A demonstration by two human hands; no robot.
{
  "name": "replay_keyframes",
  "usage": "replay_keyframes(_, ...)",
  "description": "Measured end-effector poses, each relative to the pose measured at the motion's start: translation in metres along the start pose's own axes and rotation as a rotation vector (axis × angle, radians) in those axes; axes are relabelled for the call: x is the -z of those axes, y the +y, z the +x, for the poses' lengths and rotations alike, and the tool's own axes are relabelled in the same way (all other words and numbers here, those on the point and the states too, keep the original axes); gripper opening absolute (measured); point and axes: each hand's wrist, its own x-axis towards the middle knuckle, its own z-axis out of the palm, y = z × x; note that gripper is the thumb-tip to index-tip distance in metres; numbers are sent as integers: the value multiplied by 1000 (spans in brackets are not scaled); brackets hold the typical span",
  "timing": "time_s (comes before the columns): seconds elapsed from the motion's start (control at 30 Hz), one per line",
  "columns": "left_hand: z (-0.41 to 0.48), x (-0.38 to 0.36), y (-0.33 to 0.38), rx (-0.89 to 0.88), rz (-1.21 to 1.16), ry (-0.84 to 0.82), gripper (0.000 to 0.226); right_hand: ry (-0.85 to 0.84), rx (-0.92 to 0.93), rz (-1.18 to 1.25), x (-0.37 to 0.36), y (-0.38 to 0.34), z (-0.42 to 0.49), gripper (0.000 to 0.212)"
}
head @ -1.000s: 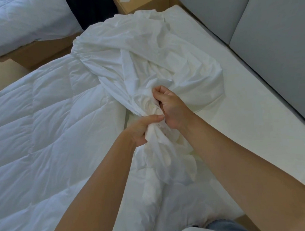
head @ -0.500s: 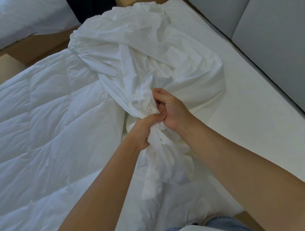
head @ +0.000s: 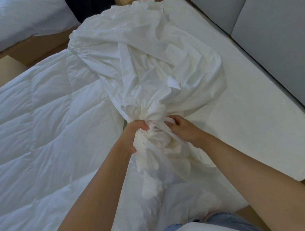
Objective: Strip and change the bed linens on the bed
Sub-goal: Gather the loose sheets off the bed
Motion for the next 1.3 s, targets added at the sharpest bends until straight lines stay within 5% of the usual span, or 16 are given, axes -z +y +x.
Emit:
replay_keyframes(0.07, -1, 3, 0, -4, -19, -19, 67, -62, -12, 39, 1, 10, -3, 56)
replay_keyframes(0.2, -1, 5, 4, -13, -25, -24, 56, 111, 62, -38, 2, 13, -2, 9)
replay_keyframes(0.3, -1, 3, 7, 17, 63, -47, 60, 364, 144, -118, 10, 0, 2, 21)
replay_keyframes(0.43, -2, 3, 11, 30, 139, -103, 65, 594, 378, 88, 29, -63, -2, 33)
replay_keyframes(0.63, 0, -7, 20, -13, 180, -134, 64, 357, 520, 196, 35, -119, -7, 29)
replay_keyframes(0.77, 1, -11, 25, -10, 303, -150, 63, 371, 480, 60, 28, -108, 1, 29)
replay_keyframes(0.87, 5, -7, 23, -61, 241, -90, 36, 430, 403, -355, 23, -83, 13, 18)
replay_keyframes(0.93, 7, -6, 20, -58, 163, -83, 30, 395, 224, -594, 18, -59, 16, 30)
replay_keyframes(1.0, 9, -8, 16, -16, 115, -107, 46, 454, 141, -487, 8, -38, 7, 43)
replay_keyframes(1.13, 18, -21, 13, 67, 105, -162, 58, 678, 327, 82, -11, -18, -31, 43)
replay_keyframes(1.3, 28, -36, 14, 126, 239, -283, 29, 486, 275, 51, -11, -13, -37, 26)
